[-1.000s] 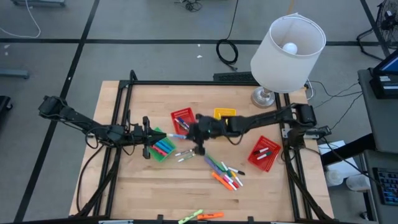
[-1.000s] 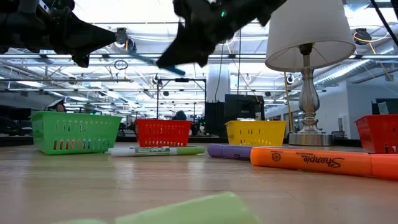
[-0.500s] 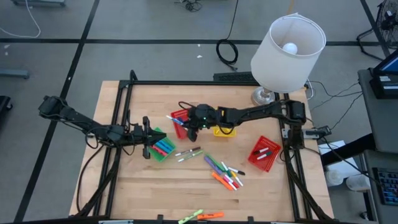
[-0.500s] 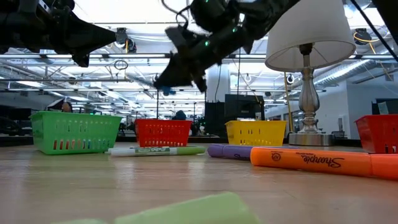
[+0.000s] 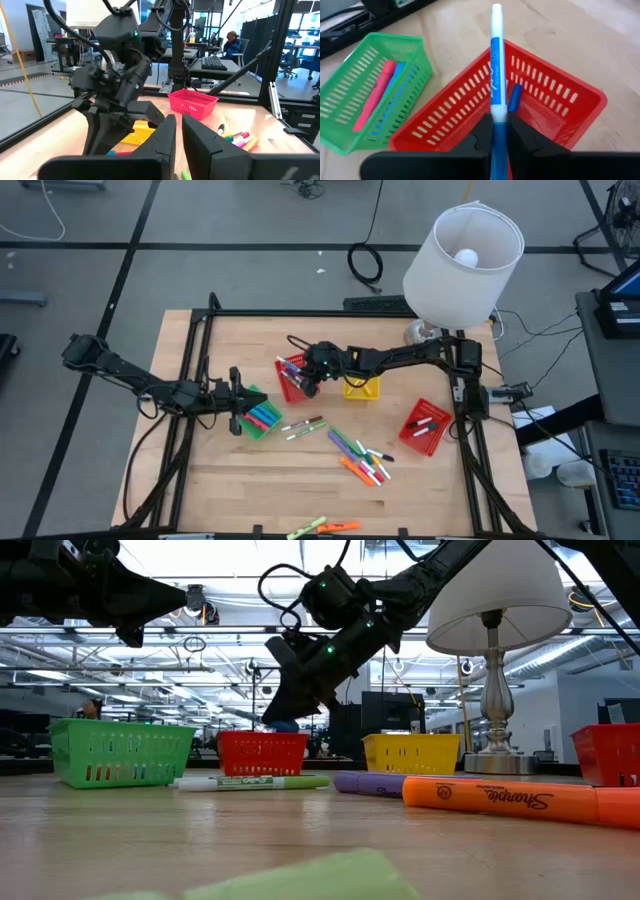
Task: Pick & Place Markers
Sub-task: Put the blue marker pen into the left red bin
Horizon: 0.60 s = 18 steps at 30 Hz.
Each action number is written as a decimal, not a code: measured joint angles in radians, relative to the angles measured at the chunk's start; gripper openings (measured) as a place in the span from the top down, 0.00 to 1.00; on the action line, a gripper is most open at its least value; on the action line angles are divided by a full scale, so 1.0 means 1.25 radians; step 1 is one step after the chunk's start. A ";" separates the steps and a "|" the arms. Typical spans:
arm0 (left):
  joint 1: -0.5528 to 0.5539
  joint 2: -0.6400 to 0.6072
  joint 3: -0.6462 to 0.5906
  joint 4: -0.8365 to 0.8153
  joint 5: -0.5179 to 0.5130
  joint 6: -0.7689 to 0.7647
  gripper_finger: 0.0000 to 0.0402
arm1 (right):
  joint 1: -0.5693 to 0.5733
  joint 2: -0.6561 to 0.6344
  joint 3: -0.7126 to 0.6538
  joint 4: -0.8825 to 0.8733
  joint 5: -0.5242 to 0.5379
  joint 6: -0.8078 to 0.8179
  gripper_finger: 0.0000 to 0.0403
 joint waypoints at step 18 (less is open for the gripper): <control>0.000 0.000 0.000 0.000 0.000 0.000 0.91 | -0.006 0.002 0.000 -0.032 -0.005 -0.014 0.82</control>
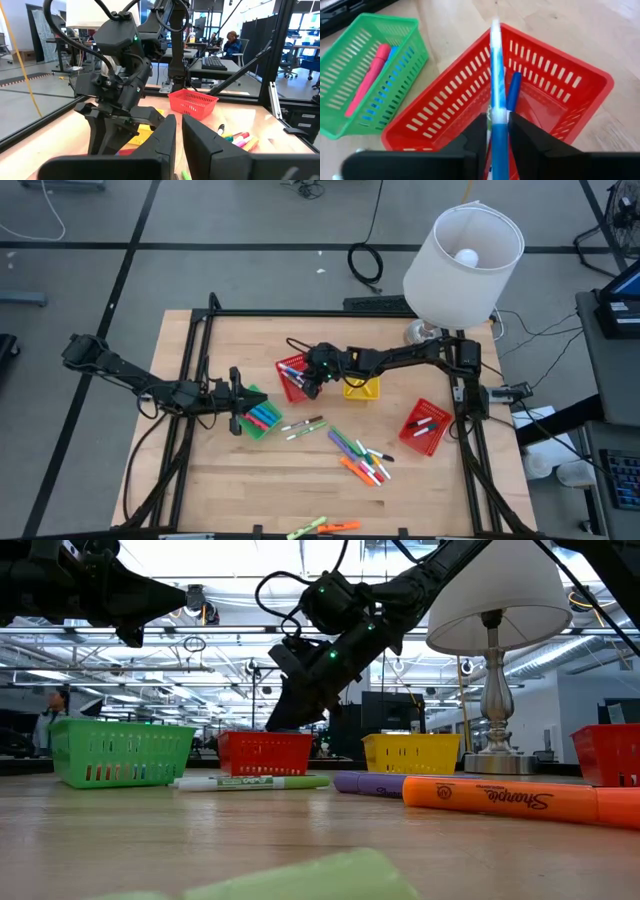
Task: Pick & Place Markers
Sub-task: Put the blue marker pen into the left red bin, then put the green pen into the yellow bin
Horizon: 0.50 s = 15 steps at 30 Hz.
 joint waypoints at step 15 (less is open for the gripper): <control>0.000 0.000 0.000 -0.003 0.001 0.000 0.91 | 0.013 -0.121 -0.001 -0.055 -0.019 -0.147 0.78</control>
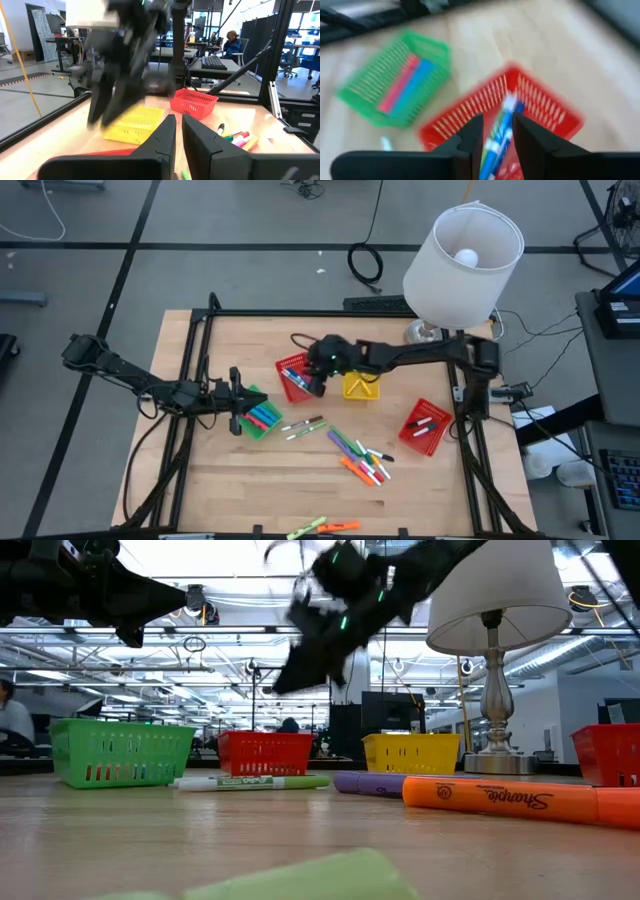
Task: Pick & Place Markers
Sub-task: Put the green pen into the yellow bin
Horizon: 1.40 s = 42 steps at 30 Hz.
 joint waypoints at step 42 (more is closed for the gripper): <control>0.000 0.000 0.000 -0.123 -0.001 -0.064 0.91 | 0.579 -1.351 -0.863 0.063 0.468 -0.155 1.00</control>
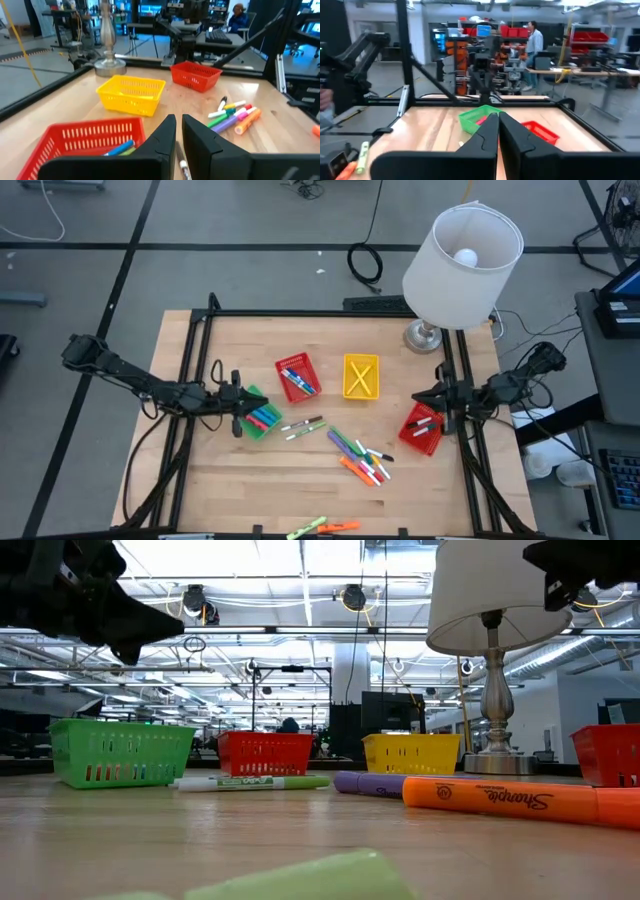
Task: Pick & Place Markers
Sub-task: Put the green pen into the yellow bin
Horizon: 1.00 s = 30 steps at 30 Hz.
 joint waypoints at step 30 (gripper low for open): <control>0.000 0.000 0.000 0.019 -0.001 -0.052 0.91 | 0.000 -0.133 -0.062 -0.059 -0.131 -0.073 1.00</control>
